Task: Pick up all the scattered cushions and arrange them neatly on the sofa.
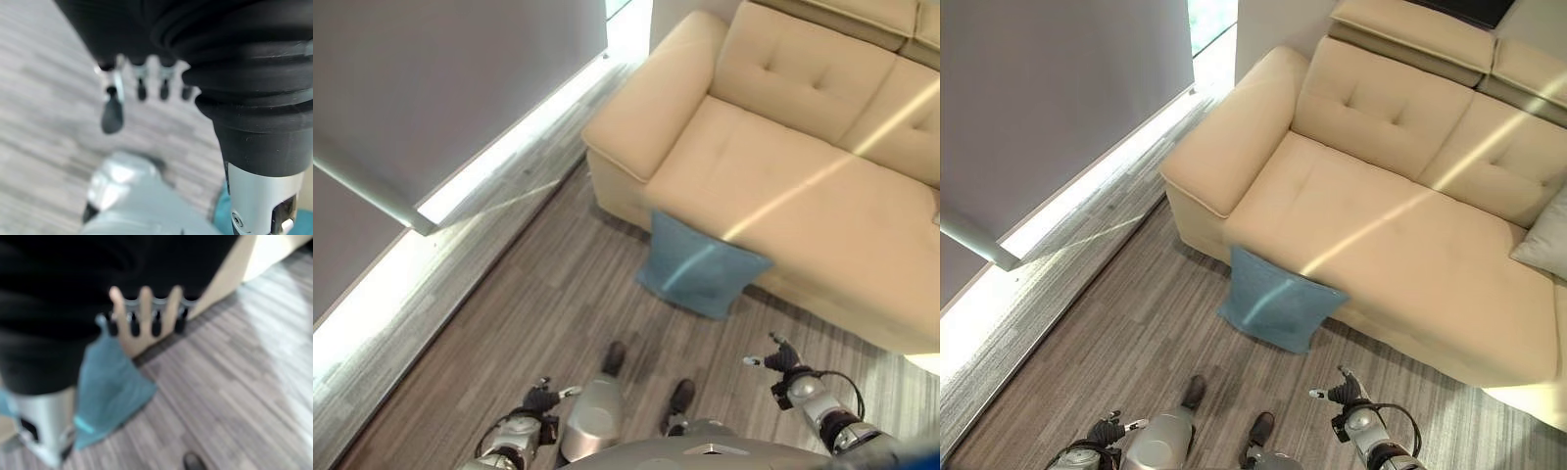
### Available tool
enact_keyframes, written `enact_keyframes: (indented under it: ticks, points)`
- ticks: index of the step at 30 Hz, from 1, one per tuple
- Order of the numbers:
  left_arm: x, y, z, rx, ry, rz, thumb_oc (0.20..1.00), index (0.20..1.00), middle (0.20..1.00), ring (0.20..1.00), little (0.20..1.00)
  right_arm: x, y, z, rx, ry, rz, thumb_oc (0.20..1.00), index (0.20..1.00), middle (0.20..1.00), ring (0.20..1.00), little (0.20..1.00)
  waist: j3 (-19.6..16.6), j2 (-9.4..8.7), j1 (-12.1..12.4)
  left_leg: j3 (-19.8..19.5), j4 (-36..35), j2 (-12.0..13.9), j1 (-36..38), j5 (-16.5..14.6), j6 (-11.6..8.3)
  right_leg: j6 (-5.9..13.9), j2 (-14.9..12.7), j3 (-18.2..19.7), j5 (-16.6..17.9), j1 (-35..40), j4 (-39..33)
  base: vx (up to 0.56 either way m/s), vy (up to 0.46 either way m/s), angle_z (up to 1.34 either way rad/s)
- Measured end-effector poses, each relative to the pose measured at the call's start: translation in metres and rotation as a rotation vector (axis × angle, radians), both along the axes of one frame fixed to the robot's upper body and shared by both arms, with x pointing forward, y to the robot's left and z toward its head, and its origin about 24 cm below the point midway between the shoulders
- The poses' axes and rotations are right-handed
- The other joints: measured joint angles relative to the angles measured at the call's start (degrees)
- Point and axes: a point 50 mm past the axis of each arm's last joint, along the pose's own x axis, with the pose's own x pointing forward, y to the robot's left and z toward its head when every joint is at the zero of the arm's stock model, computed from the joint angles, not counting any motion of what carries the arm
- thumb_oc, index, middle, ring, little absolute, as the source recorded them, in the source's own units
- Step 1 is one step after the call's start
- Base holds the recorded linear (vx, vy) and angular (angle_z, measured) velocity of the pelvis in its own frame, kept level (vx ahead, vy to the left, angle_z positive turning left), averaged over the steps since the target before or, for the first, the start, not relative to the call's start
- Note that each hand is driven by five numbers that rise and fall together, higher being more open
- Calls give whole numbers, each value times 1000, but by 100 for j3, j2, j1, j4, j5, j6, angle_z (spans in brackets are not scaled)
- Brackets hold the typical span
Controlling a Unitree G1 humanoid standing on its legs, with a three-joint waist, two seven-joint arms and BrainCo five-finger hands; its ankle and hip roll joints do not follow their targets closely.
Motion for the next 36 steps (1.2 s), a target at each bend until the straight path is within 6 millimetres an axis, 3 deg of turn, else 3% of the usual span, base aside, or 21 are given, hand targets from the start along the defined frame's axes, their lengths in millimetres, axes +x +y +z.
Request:
enact_keyframes:
  ticks: [1, 2, 4, 8, 9, 11, 12, 13, 16, 17, 20, 21, 23, 27, 30, 32, 34, 36]
  points:
    - [-1, 3, 1, 7, 0, 2, 1000, 1000, 1000, 1000, 1000, 1, 4, -1, 10, -2, 5, 1000, 1000, 1000, 1000, 1000, -46, 58, 35, 78, 16, 16, 14, 314, -5, 140, 6, 86, -42, 36, 5, 166, 139, -45]
    - [-3, 7, 1, 15, 0, 11, 1000, 1000, 1000, 1000, 1000, 2, 8, -1, 22, -6, 17, 1000, 1000, 1000, 1000, 1000, -65, 38, 9, 136, -62, -82, 163, 317, -1, 310, -114, 115, -103, 123, 29, 177, 189, -27]
    - [-3, 15, 4, 34, -2, 10, 1000, 1000, 1000, 1000, 1000, -7, 10, -5, 34, 9, 16, 1000, 1000, 1000, 1000, 1000, -366, -40, -73, 224, -357, -340, 574, 338, 189, 597, -416, -6, -197, 279, 221, 153, 268, -3]
    - [-4, 19, 5, 46, 1, 7, 1000, 1000, 1000, 1000, 1000, -7, 16, -6, 48, 9, 28, 1000, 1000, 1000, 1000, 1000, -455, -138, -58, 387, -309, -394, 909, 242, 509, 770, -561, -5, -348, 363, 677, 64, 258, -18]
    - [2, 19, 6, 47, -12, 3, 1000, 1000, 1000, 1000, 1000, -5, 19, -6, 53, 9, 34, 1000, 1000, 1000, 1000, 1000, -444, -122, -97, 395, -259, -396, 971, 204, 540, 813, -602, 11, -369, 260, 977, 50, 223, -36]
    - [-2, 18, 5, 44, -2, 3, 1000, 1000, 1000, 1000, 1000, 0, 21, -3, 60, -4, 46, 1000, 1000, 1000, 1000, 1000, -416, 94, -153, 423, -79, -275, 1082, 13, 794, 905, -685, 71, -458, -113, 2089, 58, 113, -22]
    - [0, 19, 6, 47, -9, 1, 1000, 1000, 1000, 1000, 1000, 0, 21, -4, 62, -2, 47, 1000, 1000, 1000, 1000, 1000, -410, 117, -199, 403, -72, -264, 1118, -16, 833, 942, -726, 83, -490, -234, 2409, 65, 44, 4]
    - [6, 25, 10, 66, -23, -6, 1000, 1000, 1000, 1000, 1000, -2, 23, -5, 68, 3, 47, 1000, 1000, 1000, 1000, 1000, -387, 87, -249, 367, -66, -312, 1153, -143, 866, 1055, -833, 299, -754, -558, 2859, 132, -5, 8]
    - [8, 26, 11, 72, -24, -8, 1000, 1000, 1000, 1000, 1000, -3, 22, -5, 69, 5, 44, 1000, 1000, 1000, 1000, 1000, -378, -12, -274, 327, -152, -366, 1219, -154, 860, 1019, -813, 362, -750, -647, 2178, 152, -38, 5]
    - [7, 22, 9, 62, -16, -6, 1000, 1000, 1000, 1000, 1000, -3, 22, -5, 69, 4, 44, 1000, 1000, 1000, 1000, 1000, -363, -9, -292, 313, -200, -368, 1219, -149, 857, 1071, -831, 447, -533, -673, 1409, 182, -69, 1]
    - [2, 16, 5, 46, 0, 0, 1000, 1000, 1000, 1000, 1000, -8, 21, -7, 65, 20, 37, 1000, 1000, 1000, 1000, 1000, -347, -21, -418, 176, -257, -369, 1211, -165, 839, 1149, -866, 450, 192, -832, 353, 209, -116, 26]
    - [4, 17, 6, 48, -9, -2, 1000, 1000, 1000, 1000, 1000, -12, 21, -9, 63, 36, 33, 1000, 1000, 1000, 1000, 1000, -364, -77, -398, 93, -281, -372, 1234, -193, 791, 1108, -806, 440, 284, -791, 247, 220, -169, 71]
    - [3, 17, 6, 50, -9, 2, 1000, 1000, 1000, 1000, 1000, -13, 16, -9, 49, 37, 25, 1000, 1000, 1000, 1000, 1000, -386, -144, -398, -179, -341, -308, 1288, -216, 599, 745, -607, 404, 692, -565, 6, 119, -120, 59]
    - [12, 10, 8, 38, -48, 4, 1000, 1000, 1000, 1000, 1000, 9, 5, 5, 13, -46, 21, 1000, 1000, 1000, 1000, 1000, -251, -24, -345, -307, -159, 152, 970, -330, 333, 357, -169, 106, 555, -625, 23, 9, -106, 31]
    - [66, 4, 32, 9, -240, 23, 1000, 1000, 1000, 1000, 1000, 31, -3, 20, -12, -134, -13, 1000, 1000, 1000, 1000, 1000, 215, -13, -333, -614, 128, 298, 115, -254, 61, 340, -7, -215, 483, -1208, 26, -182, -77, 56]
    - [87, 2, 43, 21, -308, 17, 1000, 1000, 1000, 1000, 1000, 49, -3, 33, -17, -200, -28, 1000, 1000, 1000, 1000, 1000, 434, -7, -350, -618, 188, 267, -210, -207, 7, 303, 0, -217, 563, -1513, 30, -129, 30, 2]
    - [123, 0, 68, 28, -436, 28, 1000, 1000, 1000, 1000, 1000, 86, 2, 61, -24, -339, -34, 1000, 1000, 1000, 1000, 1000, 910, 34, -413, -563, 217, 266, -721, -46, -69, 238, -11, -161, 735, -2096, 136, -155, 57, -14]
    - [141, 1, 86, 59, -517, 10, 1000, 1000, 1000, 1000, 1000, 107, 4, 83, -44, -445, -38, 1000, 1000, 1000, 1000, 1000, 955, 6, -479, -442, 297, 274, -1213, -51, -78, 258, -48, -26, 733, -2680, 293, -50, 40, -23]
